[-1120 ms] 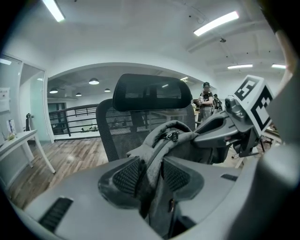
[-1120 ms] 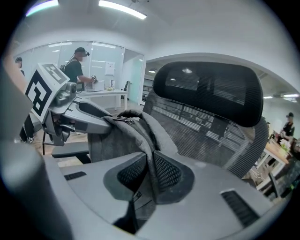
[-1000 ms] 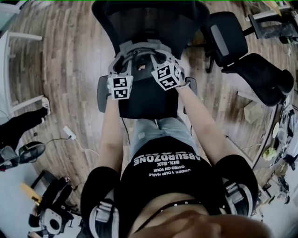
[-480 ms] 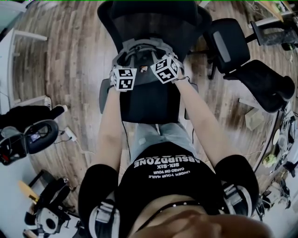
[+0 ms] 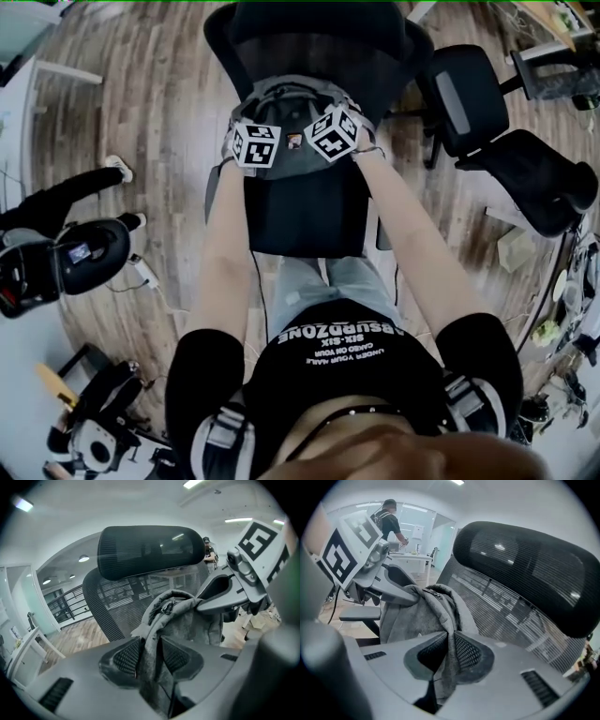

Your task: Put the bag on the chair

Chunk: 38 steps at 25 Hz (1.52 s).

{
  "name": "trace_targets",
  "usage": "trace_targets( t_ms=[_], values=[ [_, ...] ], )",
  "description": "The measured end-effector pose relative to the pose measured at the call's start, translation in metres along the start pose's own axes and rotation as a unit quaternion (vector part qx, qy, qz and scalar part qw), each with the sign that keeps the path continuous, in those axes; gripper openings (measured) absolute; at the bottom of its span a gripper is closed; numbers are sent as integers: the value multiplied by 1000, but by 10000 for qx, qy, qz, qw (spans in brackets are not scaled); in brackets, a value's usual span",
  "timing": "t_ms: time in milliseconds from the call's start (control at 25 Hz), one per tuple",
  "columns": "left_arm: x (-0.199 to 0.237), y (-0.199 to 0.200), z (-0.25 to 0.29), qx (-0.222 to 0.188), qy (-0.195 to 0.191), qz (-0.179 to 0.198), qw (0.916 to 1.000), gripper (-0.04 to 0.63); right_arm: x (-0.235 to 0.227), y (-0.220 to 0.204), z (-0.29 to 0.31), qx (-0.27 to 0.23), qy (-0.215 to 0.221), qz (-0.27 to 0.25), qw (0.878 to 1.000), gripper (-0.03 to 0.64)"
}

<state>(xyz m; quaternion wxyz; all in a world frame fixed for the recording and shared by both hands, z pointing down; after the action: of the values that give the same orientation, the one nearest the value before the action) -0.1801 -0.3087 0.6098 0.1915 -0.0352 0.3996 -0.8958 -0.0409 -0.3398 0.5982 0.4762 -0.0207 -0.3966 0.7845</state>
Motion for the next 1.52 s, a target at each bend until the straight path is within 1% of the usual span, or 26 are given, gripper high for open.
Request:
trace_targets(
  t_ms=[120, 240, 440, 520, 640, 680, 720, 760, 840, 960, 1000, 1040, 1120, 1160, 1200, 1240, 1280, 1360, 1400, 1520],
  values=[
    [4, 3, 6, 118, 3, -15, 9999, 147, -1, 1, 5, 64, -31, -120, 9999, 58],
    [4, 7, 10, 206, 55, 56, 9998, 147, -5, 3, 7, 145, 3, -182, 9997, 58],
    [9, 9, 15, 219, 140, 96, 9996, 147, -5, 8, 9, 127, -35, -191, 9997, 58],
    [10, 14, 15, 185, 94, 52, 9998, 147, -9, 8, 7, 59, -51, -172, 9998, 60],
    [5, 18, 7, 166, -73, 5, 9998, 149, -10, 5, -3, -45, 111, -185, 9998, 63],
    [3, 18, 1, 158, -94, -12, 9998, 152, -8, 5, -8, -82, 195, -149, 9997, 88],
    [1, 17, -6, 127, -104, -44, 9999, 155, -5, 6, -14, -135, 273, -65, 9995, 154],
    [-3, 17, -14, 62, -111, -93, 9999, 155, -3, 7, -22, -215, 323, 65, 9992, 186],
    [-13, 20, -35, -177, -40, -181, 9997, 160, -4, 9, -44, -483, 296, 414, 9975, 198],
    [-29, 35, -80, -829, 246, -257, 9959, 158, -10, 14, -88, -1017, 137, 968, 9900, 195],
    [-36, 39, -96, -1042, 224, -299, 9939, 158, -11, 16, -105, -1216, 75, 1118, 9862, 190],
    [-44, 42, -112, -1218, 126, -351, 9918, 158, -12, 18, -123, -1411, 14, 1245, 9821, 162],
    [-63, 45, -143, -1471, -91, -448, 9881, 150, -10, 19, -159, -1748, -73, 1435, 9741, 73],
    [-71, 45, -158, -1553, -138, -472, 9866, 123, -6, 17, -177, -1880, -69, 1502, 9706, 48],
    [-79, 45, -172, -1619, -148, -484, 9855, 74, -1, 15, -193, -1985, -23, 1566, 9675, 41],
    [-86, 45, -186, -1688, -146, -506, 9842, 46, 5, 12, -209, -2069, 64, 1645, 9644, 31],
    [-92, 45, -199, -1764, -146, -554, 9827, 34, 12, 9, -223, -2135, 193, 1756, 9608, 26],
    [-102, 42, -222, -1878, -165, -684, 9797, 21, 27, 0, -247, -2195, 480, 2094, 9517, 18],
    [-108, 40, -232, -1895, -202, -727, 9790, 18, 34, -5, -257, -2176, 558, 2298, 9470, 18],
    [-127, 27, -255, -1776, -435, -781, 9800, 17, 53, -20, -282, -1972, 468, 2782, 9389, 17]
  ],
)
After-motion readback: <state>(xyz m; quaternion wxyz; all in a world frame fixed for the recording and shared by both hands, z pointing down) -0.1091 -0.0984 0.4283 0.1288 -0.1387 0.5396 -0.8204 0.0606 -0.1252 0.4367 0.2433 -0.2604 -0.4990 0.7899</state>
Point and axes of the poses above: the fingertips, and each gripper's own axes: z forward along the fingers, x to its left, y out of its top, the point moved 5 cm from there along -z, backward along the fingers, and after that the axes turned 6 degrees about -y, right-handed, at the moved point
